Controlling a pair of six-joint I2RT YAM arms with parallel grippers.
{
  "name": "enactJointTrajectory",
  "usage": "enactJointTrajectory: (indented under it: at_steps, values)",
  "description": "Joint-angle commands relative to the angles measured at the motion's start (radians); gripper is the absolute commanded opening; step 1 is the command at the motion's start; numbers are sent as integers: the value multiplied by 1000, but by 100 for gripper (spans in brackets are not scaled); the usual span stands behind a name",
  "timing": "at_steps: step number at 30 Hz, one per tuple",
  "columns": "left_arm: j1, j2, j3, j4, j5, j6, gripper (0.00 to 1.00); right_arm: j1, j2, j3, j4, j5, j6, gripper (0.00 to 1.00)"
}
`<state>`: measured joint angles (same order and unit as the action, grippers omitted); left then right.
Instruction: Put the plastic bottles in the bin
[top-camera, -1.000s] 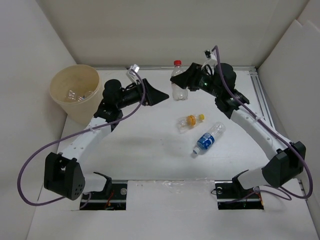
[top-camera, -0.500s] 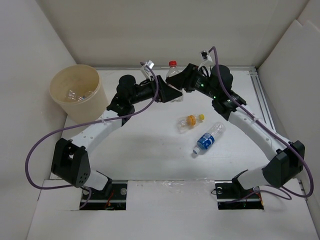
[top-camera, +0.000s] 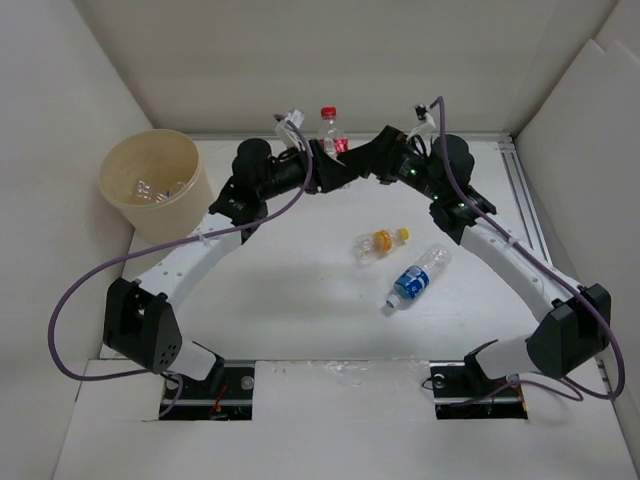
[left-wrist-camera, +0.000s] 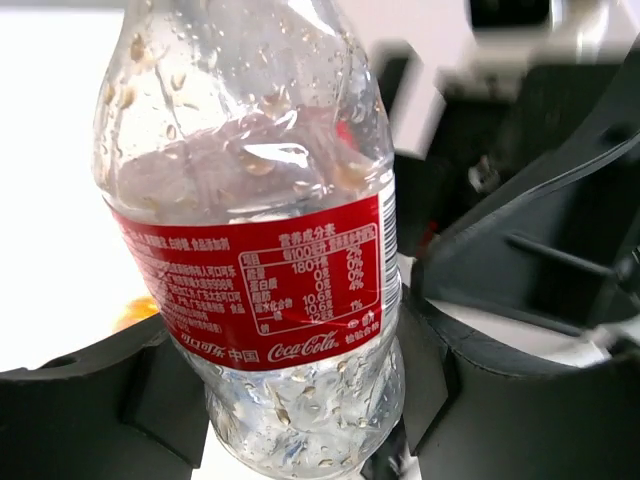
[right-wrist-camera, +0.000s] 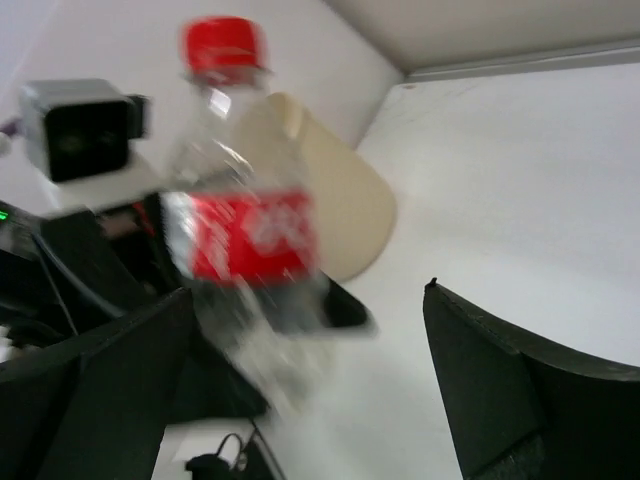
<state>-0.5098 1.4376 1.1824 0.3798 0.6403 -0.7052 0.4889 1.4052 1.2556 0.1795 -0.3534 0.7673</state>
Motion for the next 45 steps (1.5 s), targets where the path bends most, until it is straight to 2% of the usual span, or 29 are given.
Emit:
enactJointTrajectory:
  at_steps: [1, 3, 6, 7, 10, 11, 14, 17, 18, 19, 20, 22, 25, 28, 32, 36, 39, 45]
  values:
    - [106, -42, 153, -164, -178, 94, 0, -114, -86, -33, -20, 60, -32, 100]
    - [175, -42, 209, -308, -246, 122, 0, -157, -138, -57, -115, 106, -57, 100]
    - [342, -52, 289, -430, -364, 122, 0, -197, -189, -85, -193, 139, -105, 100]
    - [440, -52, 289, -443, -375, 107, 0, -208, -189, -85, -207, 139, -115, 100]
    - [582, -65, 280, -469, -375, 66, 0, -208, -212, -116, -244, 151, -146, 100]
    - [638, -74, 280, -482, -430, 56, 0, -208, -212, -125, -244, 151, -158, 100]
    - [701, -65, 280, -548, -561, 56, 0, -208, -212, -151, -253, 151, -168, 100]
    - [735, -40, 280, -596, -626, 69, 0, -199, -203, -177, -276, 151, -177, 100]
    - [746, -31, 289, -613, -671, 69, 21, -176, -193, -177, -314, 193, -187, 100]
    - [746, -31, 289, -633, -692, 69, 21, -162, -193, -168, -339, 226, -187, 100]
    - [746, -17, 289, -660, -706, 69, 57, -148, -184, -159, -369, 266, -204, 100]
    - [746, -5, 307, -694, -734, 55, 100, -95, -170, -136, -432, 406, -224, 100]
    - [746, 4, 316, -725, -746, 46, 100, -27, -143, -102, -534, 592, -224, 100]
    - [746, -17, 316, -725, -734, 46, 100, 17, -95, -62, -615, 666, -152, 100]
    - [746, -74, 306, -734, -732, 55, 100, 49, -66, -62, -624, 715, 2, 100]
    - [746, -141, 283, -722, -679, 93, 100, 94, -5, -39, -704, 839, 261, 100]
    - [703, -184, 283, -722, -639, 136, 100, 70, 72, -19, -716, 797, 289, 100]
    - [703, -229, 283, -690, -426, 228, 100, -1, 228, 5, -729, 726, 377, 100]
